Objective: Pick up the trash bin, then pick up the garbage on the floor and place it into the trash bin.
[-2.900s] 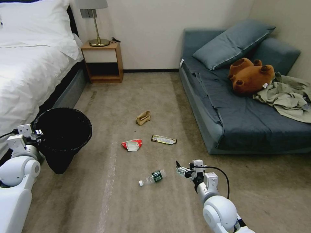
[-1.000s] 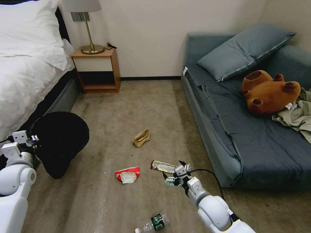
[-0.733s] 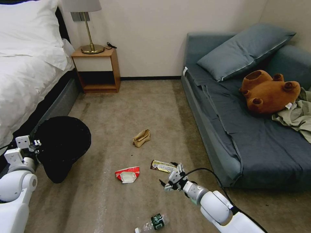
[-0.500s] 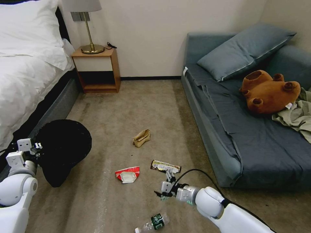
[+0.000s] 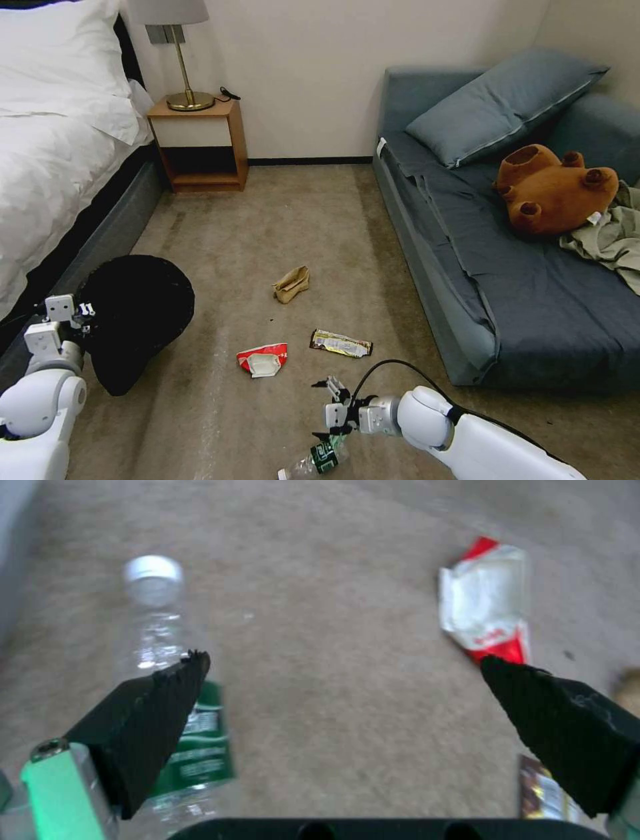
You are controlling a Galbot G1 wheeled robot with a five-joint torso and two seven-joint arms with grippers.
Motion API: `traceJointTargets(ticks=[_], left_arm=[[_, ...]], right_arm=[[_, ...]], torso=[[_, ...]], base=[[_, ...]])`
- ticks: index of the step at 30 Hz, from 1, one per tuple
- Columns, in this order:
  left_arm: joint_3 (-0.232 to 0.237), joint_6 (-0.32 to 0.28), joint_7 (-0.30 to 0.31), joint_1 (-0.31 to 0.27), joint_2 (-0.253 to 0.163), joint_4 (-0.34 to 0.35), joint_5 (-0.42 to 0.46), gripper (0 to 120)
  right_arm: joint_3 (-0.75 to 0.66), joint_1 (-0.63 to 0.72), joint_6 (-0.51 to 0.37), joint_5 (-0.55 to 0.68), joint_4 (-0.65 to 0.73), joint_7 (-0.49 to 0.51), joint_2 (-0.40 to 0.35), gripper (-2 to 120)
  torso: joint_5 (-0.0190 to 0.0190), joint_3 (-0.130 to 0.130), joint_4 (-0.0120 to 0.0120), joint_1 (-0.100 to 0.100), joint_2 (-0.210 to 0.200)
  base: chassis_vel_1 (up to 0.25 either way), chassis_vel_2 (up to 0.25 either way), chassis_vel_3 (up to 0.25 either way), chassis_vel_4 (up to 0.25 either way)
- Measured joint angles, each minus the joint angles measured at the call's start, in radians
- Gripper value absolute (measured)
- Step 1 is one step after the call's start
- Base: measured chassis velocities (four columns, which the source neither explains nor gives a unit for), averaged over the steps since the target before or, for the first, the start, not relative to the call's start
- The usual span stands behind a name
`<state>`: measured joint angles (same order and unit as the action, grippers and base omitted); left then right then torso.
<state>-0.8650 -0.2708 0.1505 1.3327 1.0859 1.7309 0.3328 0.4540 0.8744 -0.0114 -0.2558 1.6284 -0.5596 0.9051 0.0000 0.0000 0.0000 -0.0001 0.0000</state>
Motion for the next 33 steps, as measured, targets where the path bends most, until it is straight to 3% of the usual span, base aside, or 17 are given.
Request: traceJointTargets(ticks=[3,13,33], left_arm=[[-0.004,0.002,-0.006,0.012,0.006,0.014,-0.011,4],[-0.003,0.002,-0.007,0.01,0.002,0.022,-0.017,4],[0.035,0.0,-0.009,-0.041,-0.004,-0.004,-0.032,4]], right_arm=[[0.017,-0.033,0.047,-0.022,-0.028,-0.08,-0.004,100],[0.031,-0.039,0.086,-0.056,-0.074,-0.129,0.012,100],[0.053,-0.047,0.144,-0.073,-0.176,-0.142,0.048,100]], torso=[[0.0,0.0,0.0,0.0,0.0],[0.0001,0.0,0.0,0.0,0.0],[0.0,0.0,0.0,0.0,0.0]], base=[[0.0,0.0,0.0,0.0],[0.0,0.0,0.0,0.0],[0.0,0.0,0.0,0.0]])
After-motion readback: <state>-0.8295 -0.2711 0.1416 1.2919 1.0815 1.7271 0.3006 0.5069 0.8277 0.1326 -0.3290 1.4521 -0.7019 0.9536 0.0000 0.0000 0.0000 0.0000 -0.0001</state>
